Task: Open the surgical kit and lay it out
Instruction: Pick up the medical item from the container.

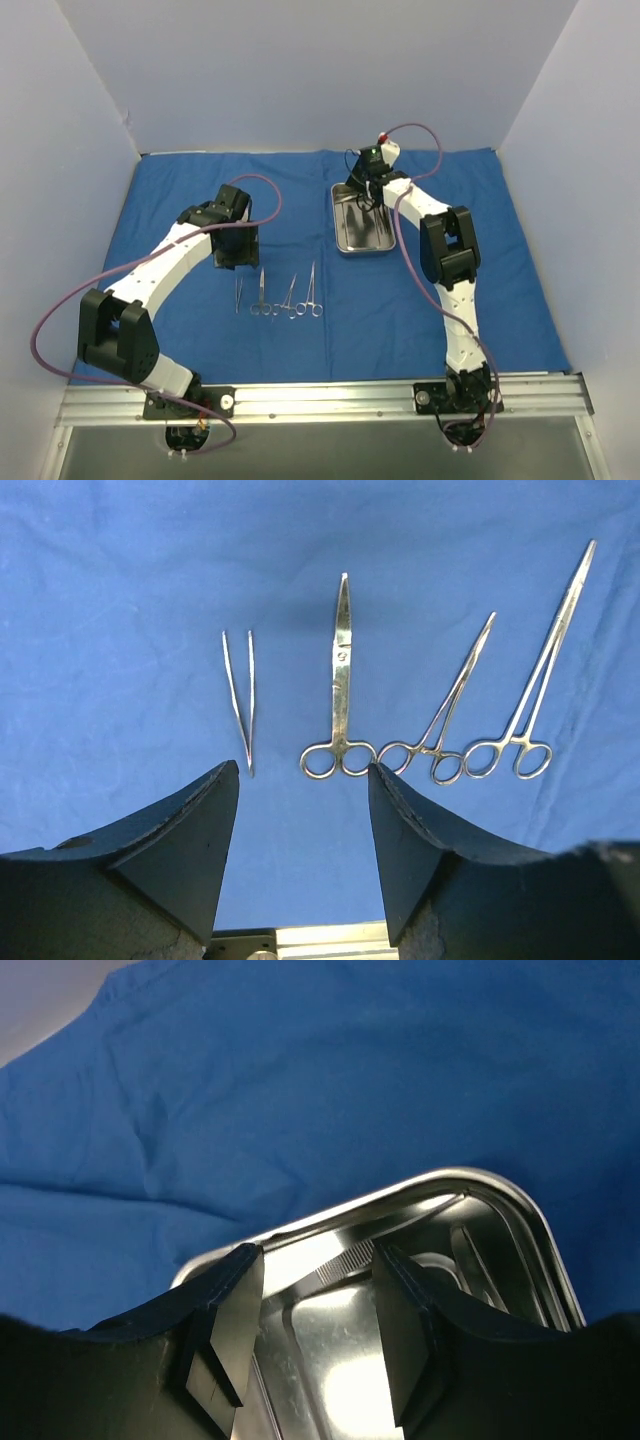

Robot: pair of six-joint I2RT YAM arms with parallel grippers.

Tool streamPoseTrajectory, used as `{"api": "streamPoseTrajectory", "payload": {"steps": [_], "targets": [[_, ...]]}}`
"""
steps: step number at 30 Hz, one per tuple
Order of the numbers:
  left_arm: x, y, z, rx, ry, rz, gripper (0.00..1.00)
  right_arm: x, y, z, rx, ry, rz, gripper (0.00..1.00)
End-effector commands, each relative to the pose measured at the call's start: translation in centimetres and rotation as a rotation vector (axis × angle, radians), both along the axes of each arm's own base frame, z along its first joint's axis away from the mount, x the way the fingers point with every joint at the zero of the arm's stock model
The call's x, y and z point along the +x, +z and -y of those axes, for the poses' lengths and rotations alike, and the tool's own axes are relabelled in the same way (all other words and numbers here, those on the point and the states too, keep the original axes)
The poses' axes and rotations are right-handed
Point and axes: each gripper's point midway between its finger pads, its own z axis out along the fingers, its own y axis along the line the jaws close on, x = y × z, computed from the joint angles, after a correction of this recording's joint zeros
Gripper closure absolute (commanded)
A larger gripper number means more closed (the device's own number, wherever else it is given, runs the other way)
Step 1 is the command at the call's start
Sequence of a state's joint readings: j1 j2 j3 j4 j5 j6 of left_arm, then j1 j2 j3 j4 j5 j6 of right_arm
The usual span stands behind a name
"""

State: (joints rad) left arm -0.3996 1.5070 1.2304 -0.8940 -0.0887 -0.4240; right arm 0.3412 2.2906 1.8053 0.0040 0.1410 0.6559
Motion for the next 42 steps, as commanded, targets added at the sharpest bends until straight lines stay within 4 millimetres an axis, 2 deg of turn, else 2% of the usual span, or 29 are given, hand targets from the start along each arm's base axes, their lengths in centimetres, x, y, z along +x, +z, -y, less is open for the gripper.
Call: {"api": "streamPoseTrajectory", "payload": {"steps": [1, 5, 7, 8, 9, 10, 12, 13, 15, 19, 23, 28, 31, 33, 34, 42], "targets": [[1.2, 1.4, 0.9, -0.039, -0.042, 0.074, 0.37, 2.7, 1.7, 0.0, 0.036, -0.08, 0.098, 0.53], [1.3, 1.6, 1.1, -0.048, -0.054, 0.075, 0.37, 3.6, 0.9, -0.8, 0.053, -0.111, 0.093, 0.55], [1.2, 1.7, 1.0, -0.044, -0.061, 0.078, 0.37, 3.2, 0.8, -1.0, 0.046, -0.11, 0.078, 0.58], [1.2, 1.7, 0.9, -0.041, -0.063, 0.078, 0.37, 3.2, 2.2, -0.9, 0.05, -0.118, 0.108, 0.58], [1.1, 1.7, 0.9, -0.038, -0.065, 0.078, 0.37, 2.7, 1.5, -1.0, 0.057, -0.117, 0.109, 0.59], [1.1, 1.7, 0.8, -0.038, -0.065, 0.079, 0.37, 2.6, 2.3, -1.0, 0.068, -0.121, 0.123, 0.59], [1.1, 1.7, 0.7, -0.041, -0.064, 0.073, 0.37, 2.2, 2.1, -0.8, 0.062, -0.118, 0.112, 0.6], [1.0, 1.7, 0.8, -0.041, -0.066, 0.073, 0.37, 2.0, 3.2, -0.7, 0.062, -0.116, 0.129, 0.6], [1.1, 1.7, 0.8, -0.044, -0.065, 0.079, 0.37, 1.2, 3.0, -0.6, 0.067, -0.107, 0.134, 0.59], [1.1, 1.7, 0.8, -0.049, -0.063, 0.082, 0.37, 0.2, 4.9, -0.3, 0.054, -0.083, 0.148, 0.58], [1.3, 1.6, 0.7, -0.052, -0.063, 0.085, 0.37, -0.4, 5.5, 0.2, 0.039, -0.069, 0.153, 0.53], [1.5, 1.0, 0.8, -0.068, -0.062, 0.073, 0.37, -0.8, 4.0, 0.8, 0.039, -0.083, 0.105, 0.54], [1.7, 1.1, 0.8, -0.069, -0.064, 0.074, 0.37, -0.6, 2.9, 0.8, 0.03, -0.09, 0.078, 0.58], [1.8, 1.1, 0.7, -0.07, -0.065, 0.08, 0.37, -0.2, 2.9, 0.6, 0.037, -0.093, 0.086, 0.65], [1.9, 1.1, 0.7, -0.07, -0.065, 0.082, 0.37, -0.2, 2.1, 0.6, 0.037, -0.092, 0.075, 0.66], [2.2, 1.0, 0.0, -0.075, -0.056, 0.08, 0.37, 0.6, 0.5, 0.0, 0.029, -0.09, 0.049, 0.64]]}}
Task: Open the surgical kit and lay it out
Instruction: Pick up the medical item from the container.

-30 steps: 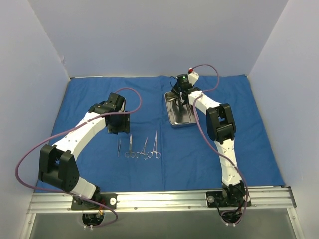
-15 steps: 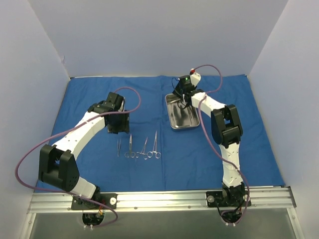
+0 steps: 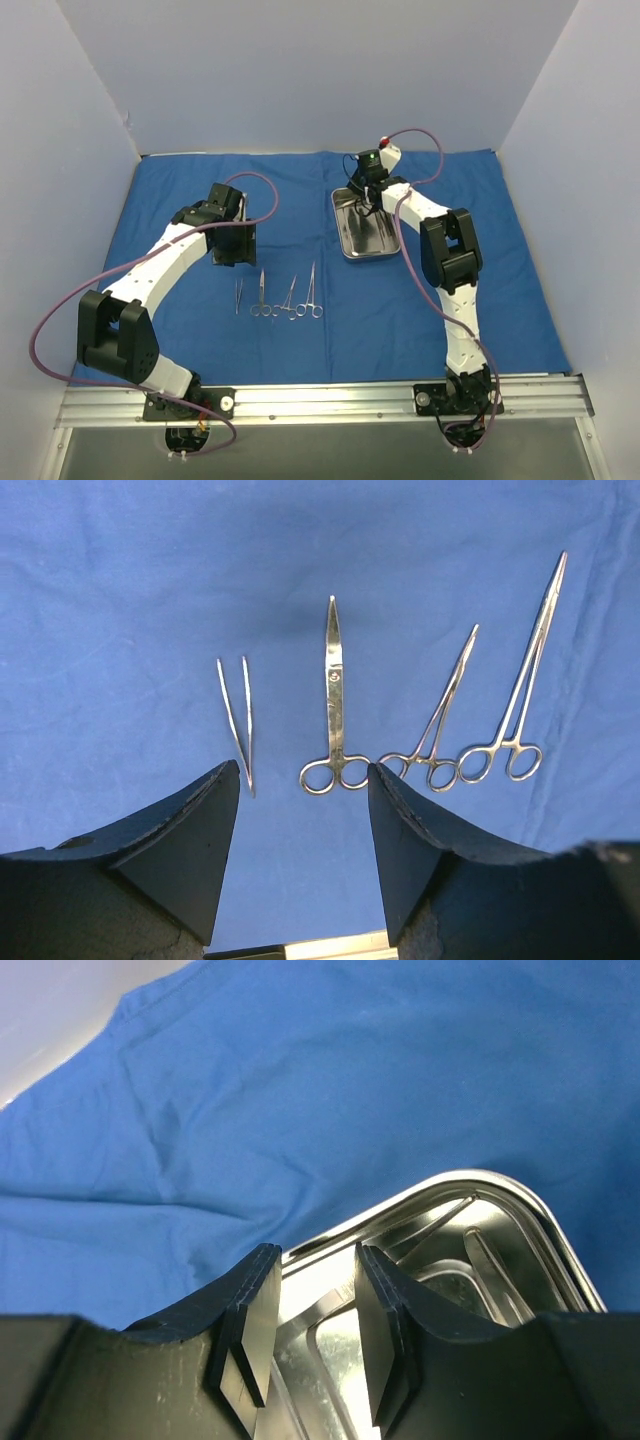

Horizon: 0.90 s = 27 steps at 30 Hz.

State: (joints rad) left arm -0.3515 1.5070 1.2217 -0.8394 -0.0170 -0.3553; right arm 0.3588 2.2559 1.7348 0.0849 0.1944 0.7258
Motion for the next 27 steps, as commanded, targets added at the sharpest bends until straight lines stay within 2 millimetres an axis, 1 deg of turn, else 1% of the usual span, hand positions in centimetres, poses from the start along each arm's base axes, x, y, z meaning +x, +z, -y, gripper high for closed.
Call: {"api": "streamPoseTrajectory", "payload": {"steps": [1, 2, 6, 7, 8, 9, 10, 12, 13, 14, 18, 21, 22, 24, 27], "targets": [[1.1, 0.9, 0.1, -0.026, -0.011, 0.056, 0.37, 0.9, -0.1, 0.2, -0.01, -0.025, -0.003, 0.64], [1.1, 0.8, 0.0, -0.025, -0.009, 0.055, 0.37, 0.8, -0.4, 0.4, -0.017, -0.028, -0.015, 0.64], [1.1, 0.6, -0.4, -0.023, 0.0, 0.051, 0.37, 0.5, -0.2, 0.3, -0.023, -0.034, -0.016, 0.64], [1.2, 0.6, -0.4, -0.023, 0.002, 0.051, 0.37, 0.5, 0.6, 0.4, -0.02, -0.035, 0.001, 0.64], [1.2, 0.5, -0.5, -0.022, 0.003, 0.048, 0.37, 0.2, 0.2, 0.3, -0.023, -0.031, 0.003, 0.64], [1.1, 0.6, -0.1, -0.042, -0.006, 0.041, 0.37, 0.0, 0.4, 0.3, -0.019, -0.025, 0.009, 0.64], [1.2, 0.5, -0.1, -0.044, -0.004, 0.042, 0.37, 0.0, 1.0, 0.2, -0.017, -0.018, 0.019, 0.64], [1.2, 0.6, -0.1, -0.043, -0.007, 0.041, 0.37, -0.5, 0.7, 0.3, -0.026, -0.004, 0.007, 0.63], [1.4, 0.6, -0.1, -0.042, -0.005, 0.043, 0.37, -0.5, 1.4, 0.2, -0.023, 0.004, 0.019, 0.62], [1.4, 0.6, 0.0, -0.044, -0.007, 0.042, 0.37, -0.9, 1.0, 0.5, -0.027, 0.003, 0.009, 0.62], [1.5, 0.6, 0.1, -0.049, -0.008, 0.044, 0.37, -1.3, 1.4, 0.4, -0.02, 0.012, 0.011, 0.6], [1.5, 0.5, 0.2, -0.052, -0.01, 0.038, 0.37, -1.5, 1.1, 0.5, -0.025, 0.013, -0.005, 0.59], [1.5, 0.5, 0.1, -0.052, -0.008, 0.038, 0.37, -1.6, 1.3, 0.4, -0.021, 0.014, -0.001, 0.59], [1.5, 0.6, 0.2, -0.051, -0.009, 0.041, 0.37, -1.6, 0.8, 0.5, -0.023, 0.015, -0.011, 0.59], [1.5, 0.4, 0.2, -0.05, -0.009, 0.037, 0.37, -1.2, 0.7, 0.4, -0.024, 0.016, -0.008, 0.59]]}}
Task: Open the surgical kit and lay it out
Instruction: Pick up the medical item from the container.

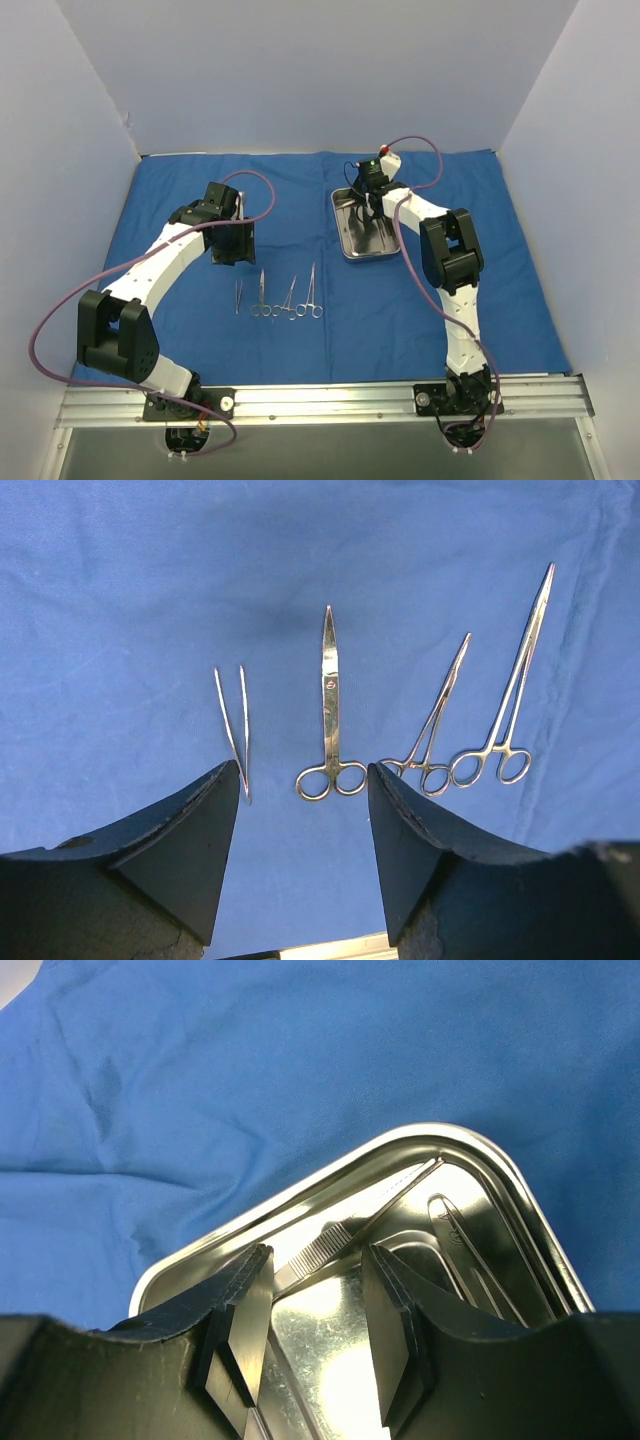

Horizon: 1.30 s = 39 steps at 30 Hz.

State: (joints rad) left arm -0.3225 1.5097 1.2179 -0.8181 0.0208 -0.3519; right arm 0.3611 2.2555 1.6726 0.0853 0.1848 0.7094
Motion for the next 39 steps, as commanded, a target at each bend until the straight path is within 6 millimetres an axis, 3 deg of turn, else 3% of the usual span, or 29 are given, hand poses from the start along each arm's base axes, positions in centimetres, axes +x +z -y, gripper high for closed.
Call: {"api": "streamPoseTrajectory", "payload": {"steps": [1, 9, 24, 29, 30, 31, 32, 35, 39], "targets": [[0.9, 0.3, 0.3, -0.015, -0.019, 0.032, 0.37, 0.5, 2.7, 0.1, 0.001, -0.003, 0.043, 0.59], [0.7, 0.0, 0.1, -0.018, -0.017, 0.026, 0.37, 1.7, 1.4, 0.8, -0.041, -0.035, 0.029, 0.55], [0.8, 0.2, -1.0, -0.056, 0.015, 0.046, 0.36, 0.9, -6.8, 2.1, -0.126, -0.077, -0.172, 0.53], [1.2, 1.1, -1.1, -0.074, 0.021, 0.062, 0.36, -0.9, -9.0, 3.1, -0.086, -0.107, -0.258, 0.6], [1.2, 1.2, -1.0, -0.077, 0.02, 0.063, 0.36, -1.0, -8.9, 3.1, -0.082, -0.101, -0.26, 0.64], [1.2, 1.2, -1.0, -0.083, 0.022, 0.064, 0.36, -1.1, -8.9, 3.2, -0.081, -0.094, -0.264, 0.78], [1.3, 1.2, -0.9, -0.085, 0.021, 0.067, 0.36, -1.2, -9.1, 3.4, -0.071, -0.086, -0.279, 0.84], [1.3, 1.2, -0.9, -0.084, 0.021, 0.065, 0.36, -1.6, -9.2, 3.6, -0.042, -0.059, -0.307, 0.91], [1.2, 1.5, -0.8, -0.089, 0.026, 0.068, 0.36, -1.4, -7.3, 3.5, -0.042, 0.0, -0.278, 0.97]]}}
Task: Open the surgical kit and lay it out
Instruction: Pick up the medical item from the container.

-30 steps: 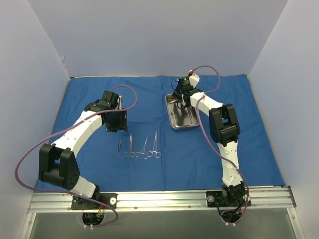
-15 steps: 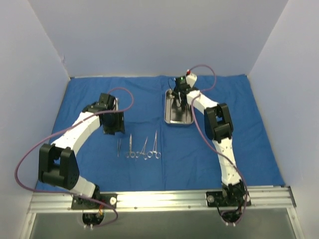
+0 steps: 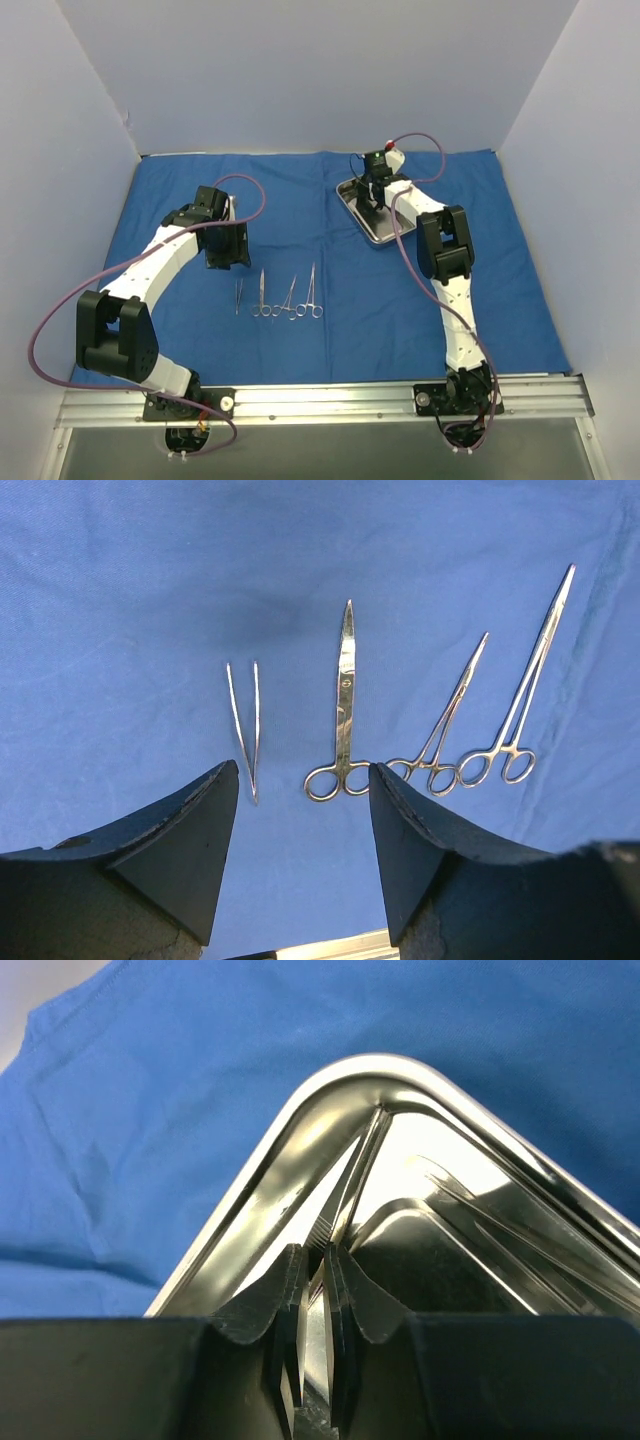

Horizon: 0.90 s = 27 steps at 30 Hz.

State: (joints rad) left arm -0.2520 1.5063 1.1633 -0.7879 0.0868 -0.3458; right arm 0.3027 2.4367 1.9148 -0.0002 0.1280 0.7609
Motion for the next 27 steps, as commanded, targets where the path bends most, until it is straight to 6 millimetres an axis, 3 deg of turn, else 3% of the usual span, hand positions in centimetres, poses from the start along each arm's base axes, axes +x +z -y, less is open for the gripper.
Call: {"api": "streamPoseTrajectory", "payload": {"steps": [1, 8, 15, 20, 27], "targets": [[1.5, 2.9, 0.4, -0.04, -0.004, 0.108, 0.36, -5.8, -4.9, 2.3, -0.108, 0.086, -0.243, 0.99], [1.4, 3.4, 0.2, -0.035, 0.01, 0.121, 0.36, -5.2, -0.5, 1.2, -0.014, 0.124, -0.113, 1.0], [1.7, 5.0, 0.6, -0.061, 0.015, 0.157, 0.38, -5.0, 6.7, 0.7, 0.044, 0.128, 0.007, 1.0], [1.3, 5.8, 0.4, -0.06, 0.016, 0.167, 0.38, -7.0, 7.8, 1.5, 0.018, 0.132, -0.026, 1.0], [1.2, 5.3, 1.1, -0.089, 0.017, 0.154, 0.39, -6.4, 6.9, 1.6, -0.035, 0.176, -0.045, 1.0]]}}
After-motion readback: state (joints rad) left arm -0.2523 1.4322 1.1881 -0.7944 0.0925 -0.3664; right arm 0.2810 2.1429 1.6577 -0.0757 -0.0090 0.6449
